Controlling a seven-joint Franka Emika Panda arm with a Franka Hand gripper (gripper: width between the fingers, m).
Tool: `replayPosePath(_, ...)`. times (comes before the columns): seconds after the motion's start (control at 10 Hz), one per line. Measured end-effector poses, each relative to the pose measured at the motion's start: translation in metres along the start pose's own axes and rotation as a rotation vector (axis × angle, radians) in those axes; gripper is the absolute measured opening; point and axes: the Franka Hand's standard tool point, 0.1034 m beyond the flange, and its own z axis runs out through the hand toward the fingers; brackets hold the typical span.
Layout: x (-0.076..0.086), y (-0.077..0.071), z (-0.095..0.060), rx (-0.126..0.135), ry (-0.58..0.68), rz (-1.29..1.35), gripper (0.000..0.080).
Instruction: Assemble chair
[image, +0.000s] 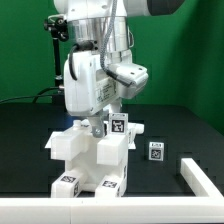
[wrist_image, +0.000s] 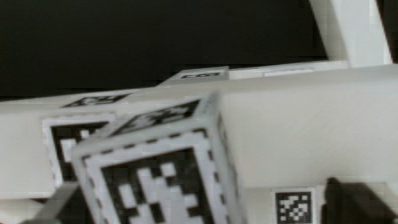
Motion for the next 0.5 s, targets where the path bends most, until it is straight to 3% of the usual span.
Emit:
replayPosePath(0.1,0.0,0.0002,0.0004,-0.001,0.0,-0.003,0.0625)
replayPosePath(0.5,0.0,0.0007,0.0015,-0.002,0.001,-0.013,0.0649)
